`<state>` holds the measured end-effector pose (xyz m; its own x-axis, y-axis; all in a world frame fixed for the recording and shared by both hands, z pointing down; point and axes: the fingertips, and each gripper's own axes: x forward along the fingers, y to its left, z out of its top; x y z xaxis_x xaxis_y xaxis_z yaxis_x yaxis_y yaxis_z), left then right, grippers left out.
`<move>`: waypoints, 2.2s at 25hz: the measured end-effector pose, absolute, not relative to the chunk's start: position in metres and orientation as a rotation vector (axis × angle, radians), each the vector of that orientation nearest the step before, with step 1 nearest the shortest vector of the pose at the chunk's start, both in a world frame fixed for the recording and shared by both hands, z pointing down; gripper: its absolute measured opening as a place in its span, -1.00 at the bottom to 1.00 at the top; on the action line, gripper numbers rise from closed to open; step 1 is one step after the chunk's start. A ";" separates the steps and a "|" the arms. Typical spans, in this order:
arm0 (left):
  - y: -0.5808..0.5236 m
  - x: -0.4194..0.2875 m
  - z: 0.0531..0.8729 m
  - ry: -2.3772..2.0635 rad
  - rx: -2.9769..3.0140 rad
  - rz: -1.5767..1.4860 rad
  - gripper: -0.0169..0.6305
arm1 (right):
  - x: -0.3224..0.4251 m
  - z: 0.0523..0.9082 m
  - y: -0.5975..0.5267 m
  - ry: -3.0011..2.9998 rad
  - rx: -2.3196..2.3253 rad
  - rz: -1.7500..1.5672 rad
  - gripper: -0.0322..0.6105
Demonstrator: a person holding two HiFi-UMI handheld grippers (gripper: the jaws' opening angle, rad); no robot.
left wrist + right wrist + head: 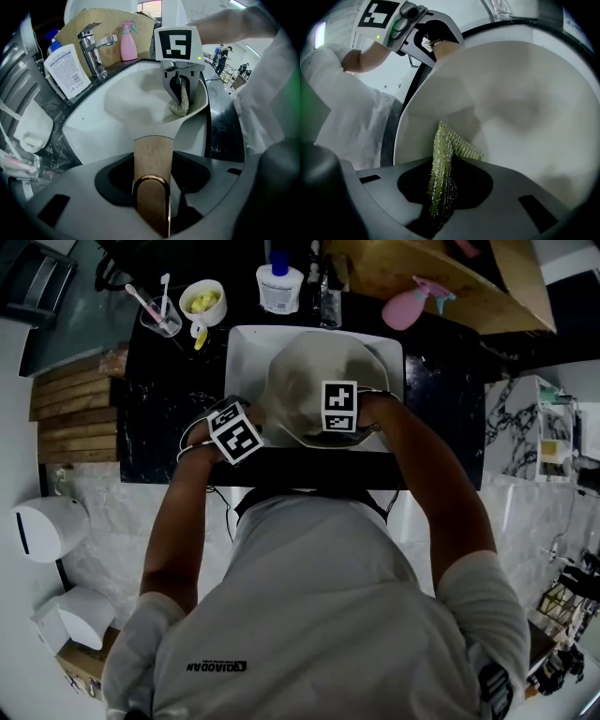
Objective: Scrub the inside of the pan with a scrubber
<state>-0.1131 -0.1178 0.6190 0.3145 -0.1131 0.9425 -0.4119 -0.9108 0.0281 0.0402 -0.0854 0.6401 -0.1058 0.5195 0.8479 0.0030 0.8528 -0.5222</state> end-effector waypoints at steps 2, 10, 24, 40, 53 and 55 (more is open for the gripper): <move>-0.118 -0.113 0.619 -0.475 2.323 1.630 -0.24 | 0.040 0.639 -0.086 -1.643 -0.399 0.448 -0.63; -0.116 -0.113 0.618 -0.479 2.328 1.634 -0.24 | 0.033 0.601 -0.124 -1.897 -0.075 0.350 -0.63; -0.114 -0.113 0.606 -0.506 2.352 1.582 -0.23 | 0.032 0.500 -0.121 -2.272 0.707 0.296 -0.63; -0.082 -0.093 0.463 -0.963 2.602 1.032 -0.69 | 0.067 0.411 -0.073 -2.637 1.237 0.576 -0.63; 0.025 0.005 0.425 -1.031 2.518 0.620 -0.90 | 0.116 0.398 0.021 -2.724 1.080 0.583 -0.64; 0.047 0.023 0.422 -1.034 2.526 0.600 -0.90 | 0.125 0.395 0.039 -2.728 1.079 0.555 -0.64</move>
<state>0.0227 0.0469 0.4219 0.6449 -0.5758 0.5026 -0.7219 -0.6747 0.1533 0.1254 0.0391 0.3955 -0.7283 -0.6273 0.2758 -0.6852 0.6719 -0.2811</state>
